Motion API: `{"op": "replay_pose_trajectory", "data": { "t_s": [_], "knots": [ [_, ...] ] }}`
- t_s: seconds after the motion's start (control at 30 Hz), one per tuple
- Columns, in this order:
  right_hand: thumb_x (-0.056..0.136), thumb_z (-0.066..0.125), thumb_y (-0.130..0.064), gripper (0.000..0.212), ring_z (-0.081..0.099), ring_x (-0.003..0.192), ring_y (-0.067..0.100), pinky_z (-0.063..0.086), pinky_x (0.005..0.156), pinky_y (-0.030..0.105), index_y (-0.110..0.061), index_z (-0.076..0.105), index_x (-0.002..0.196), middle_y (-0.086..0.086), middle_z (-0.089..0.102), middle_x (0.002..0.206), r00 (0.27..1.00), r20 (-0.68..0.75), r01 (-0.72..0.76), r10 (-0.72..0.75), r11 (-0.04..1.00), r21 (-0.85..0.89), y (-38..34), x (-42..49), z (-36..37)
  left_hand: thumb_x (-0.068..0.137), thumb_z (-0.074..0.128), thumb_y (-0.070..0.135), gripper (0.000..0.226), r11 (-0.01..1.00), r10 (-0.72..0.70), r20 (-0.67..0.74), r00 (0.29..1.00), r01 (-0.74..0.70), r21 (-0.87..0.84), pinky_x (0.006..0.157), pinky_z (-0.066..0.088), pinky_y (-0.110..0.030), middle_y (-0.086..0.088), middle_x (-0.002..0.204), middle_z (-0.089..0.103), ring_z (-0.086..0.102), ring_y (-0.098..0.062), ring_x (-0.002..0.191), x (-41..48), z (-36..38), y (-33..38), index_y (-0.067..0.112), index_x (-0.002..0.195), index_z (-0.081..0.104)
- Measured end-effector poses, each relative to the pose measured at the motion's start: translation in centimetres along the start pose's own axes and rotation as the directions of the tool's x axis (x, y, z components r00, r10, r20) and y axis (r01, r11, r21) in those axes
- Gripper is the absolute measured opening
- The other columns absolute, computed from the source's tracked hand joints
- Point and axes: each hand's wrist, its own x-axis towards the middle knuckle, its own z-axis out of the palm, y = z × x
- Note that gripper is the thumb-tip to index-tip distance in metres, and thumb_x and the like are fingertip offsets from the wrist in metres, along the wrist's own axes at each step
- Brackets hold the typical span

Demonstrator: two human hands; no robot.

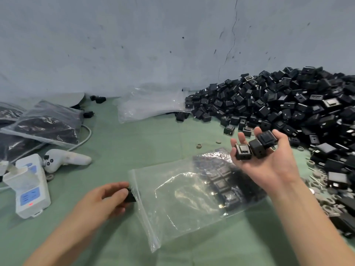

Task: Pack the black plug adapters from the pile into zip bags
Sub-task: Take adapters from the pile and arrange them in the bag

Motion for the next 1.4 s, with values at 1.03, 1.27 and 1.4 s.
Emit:
{"op": "replay_pose_trajectory", "data": {
  "t_s": [1.03, 1.27, 1.4],
  "knots": [
    [0.088, 0.059, -0.046, 0.028, 0.069, 0.097, 0.034, 0.053, 0.078, 0.043, -0.021, 0.071, 0.094, 0.012, 0.07, 0.112, 1.0, 0.001, -0.03, 0.03, 1.0, -0.001, 1.4, 0.9, 0.2, 0.093, 0.037, 0.072, 0.036, 0.474, 0.537, 0.318, 0.781, -0.591, 0.652, 0.061, 0.042, -0.02, 0.024, 0.081, 0.054, 0.054, 0.005, 0.071, 0.4, 5.1, 0.5, 0.041, 0.084, 0.054],
    [0.089, 0.058, -0.046, 0.028, 0.068, 0.095, 0.034, 0.053, 0.078, 0.043, -0.022, 0.07, 0.097, 0.012, 0.07, 0.109, 1.0, 0.009, -0.024, 0.024, 1.0, 0.01, 1.2, 1.0, 0.3, 0.101, 0.048, 0.037, 0.016, 0.346, 0.55, 0.404, 0.731, -0.64, 0.686, 0.065, 0.034, -0.006, 0.028, 0.081, 0.039, 0.046, 0.009, 0.077, -0.2, 5.5, 1.1, 0.044, 0.088, 0.047],
    [0.09, 0.058, -0.046, 0.029, 0.066, 0.102, 0.033, 0.052, 0.081, 0.043, -0.022, 0.07, 0.097, 0.012, 0.069, 0.11, 0.999, 0.002, -0.037, 0.036, 0.999, 0.024, 1.5, 0.9, 0.3, 0.097, 0.041, 0.041, 0.032, 0.369, 0.577, 0.378, 0.723, -0.645, 0.67, 0.071, 0.052, -0.032, 0.007, 0.089, 0.058, 0.059, -0.014, 0.081, 1.2, 5.9, 0.8, 0.029, 0.11, 0.067]
  ]
}}
